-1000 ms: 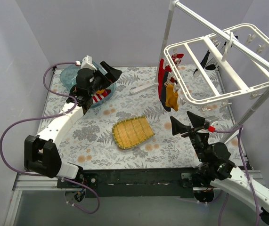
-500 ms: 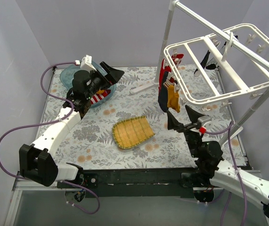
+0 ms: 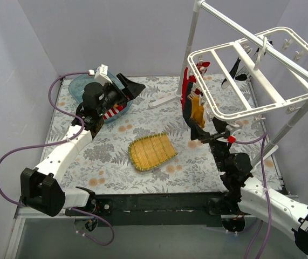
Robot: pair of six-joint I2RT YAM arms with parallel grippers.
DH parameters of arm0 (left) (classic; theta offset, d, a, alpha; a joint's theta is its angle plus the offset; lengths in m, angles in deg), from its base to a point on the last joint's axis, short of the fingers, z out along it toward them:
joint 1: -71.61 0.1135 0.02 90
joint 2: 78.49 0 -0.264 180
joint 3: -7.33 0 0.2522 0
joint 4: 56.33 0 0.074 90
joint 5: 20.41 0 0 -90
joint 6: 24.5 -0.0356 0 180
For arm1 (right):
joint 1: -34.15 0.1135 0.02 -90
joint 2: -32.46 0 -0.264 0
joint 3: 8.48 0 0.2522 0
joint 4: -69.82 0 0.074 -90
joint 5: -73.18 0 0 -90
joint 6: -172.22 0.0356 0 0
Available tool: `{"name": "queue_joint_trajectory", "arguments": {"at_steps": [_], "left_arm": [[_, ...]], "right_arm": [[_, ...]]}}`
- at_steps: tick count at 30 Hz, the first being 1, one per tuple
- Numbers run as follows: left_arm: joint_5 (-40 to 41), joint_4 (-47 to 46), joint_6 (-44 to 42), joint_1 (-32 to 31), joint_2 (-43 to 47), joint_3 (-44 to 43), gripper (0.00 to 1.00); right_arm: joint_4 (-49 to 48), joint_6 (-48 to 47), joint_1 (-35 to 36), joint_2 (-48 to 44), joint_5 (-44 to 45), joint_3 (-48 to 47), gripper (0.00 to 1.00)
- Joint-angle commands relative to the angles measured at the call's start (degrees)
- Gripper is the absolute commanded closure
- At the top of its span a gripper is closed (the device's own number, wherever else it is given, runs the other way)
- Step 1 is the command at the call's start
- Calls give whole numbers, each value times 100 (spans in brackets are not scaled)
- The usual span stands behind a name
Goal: Remove the socks clipped to the hanger
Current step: Remove the sock from the hanger.
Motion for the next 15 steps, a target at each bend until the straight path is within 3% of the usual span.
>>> {"name": "queue_joint_trajectory", "arguments": {"at_steps": [1, 11, 14, 15], "left_arm": [[-244, -45, -76, -82, 283, -151, 2], [-332, -63, -111, -144, 371, -142, 3], [-419, -72, -128, -144, 388, -159, 3], [-480, -72, -128, -153, 397, -177, 3]], "right_arm": [[-367, 243, -39, 87, -396, -272, 7], [-507, 542, -39, 482, -212, -413, 9], [-402, 673, -56, 509, -246, -501, 21], [-245, 726, -83, 500, -386, -527, 37]]}}
